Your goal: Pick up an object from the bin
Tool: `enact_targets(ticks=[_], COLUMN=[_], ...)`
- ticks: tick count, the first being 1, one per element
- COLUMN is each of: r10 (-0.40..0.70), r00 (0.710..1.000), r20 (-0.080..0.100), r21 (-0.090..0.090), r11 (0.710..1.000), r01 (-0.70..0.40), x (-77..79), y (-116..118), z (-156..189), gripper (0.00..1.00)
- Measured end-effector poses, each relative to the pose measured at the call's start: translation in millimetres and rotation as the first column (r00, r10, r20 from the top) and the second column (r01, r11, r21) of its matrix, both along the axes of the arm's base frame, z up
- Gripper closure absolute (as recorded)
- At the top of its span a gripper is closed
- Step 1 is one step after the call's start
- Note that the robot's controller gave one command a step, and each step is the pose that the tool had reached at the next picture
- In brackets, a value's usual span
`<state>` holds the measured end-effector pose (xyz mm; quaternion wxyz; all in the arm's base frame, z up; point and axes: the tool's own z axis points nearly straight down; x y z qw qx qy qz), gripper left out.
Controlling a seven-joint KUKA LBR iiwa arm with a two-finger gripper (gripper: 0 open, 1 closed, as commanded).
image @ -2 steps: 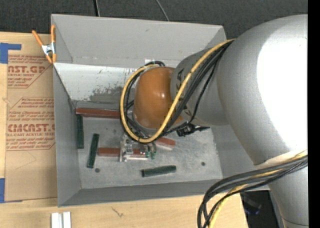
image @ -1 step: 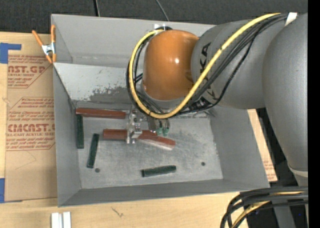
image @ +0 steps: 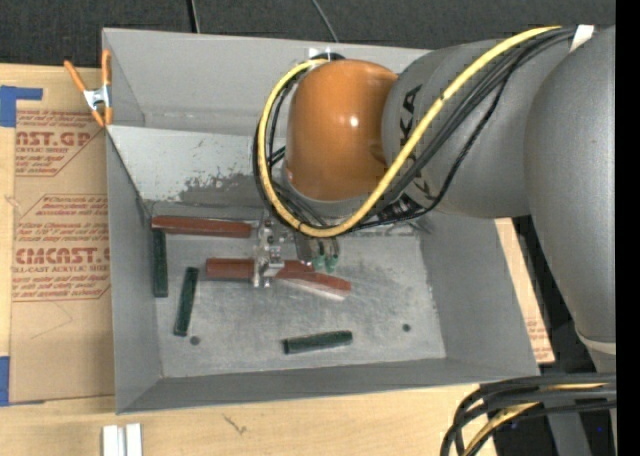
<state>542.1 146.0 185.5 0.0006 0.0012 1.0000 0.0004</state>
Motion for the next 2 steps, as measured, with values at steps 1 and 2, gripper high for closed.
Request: enact_targets(ticks=[1, 2], r10=[-0.002, -0.001], r00=[1.000, 1.000], r20=[-0.004, -0.003], r21=[-0.001, -0.001], r11=[1.000, 1.000], r01=[0.002, 0.001], x=[2.4, 2.8], y=[-5.3, -7.8], z=[30.1, 41.7], gripper=[1.00, 1.00])
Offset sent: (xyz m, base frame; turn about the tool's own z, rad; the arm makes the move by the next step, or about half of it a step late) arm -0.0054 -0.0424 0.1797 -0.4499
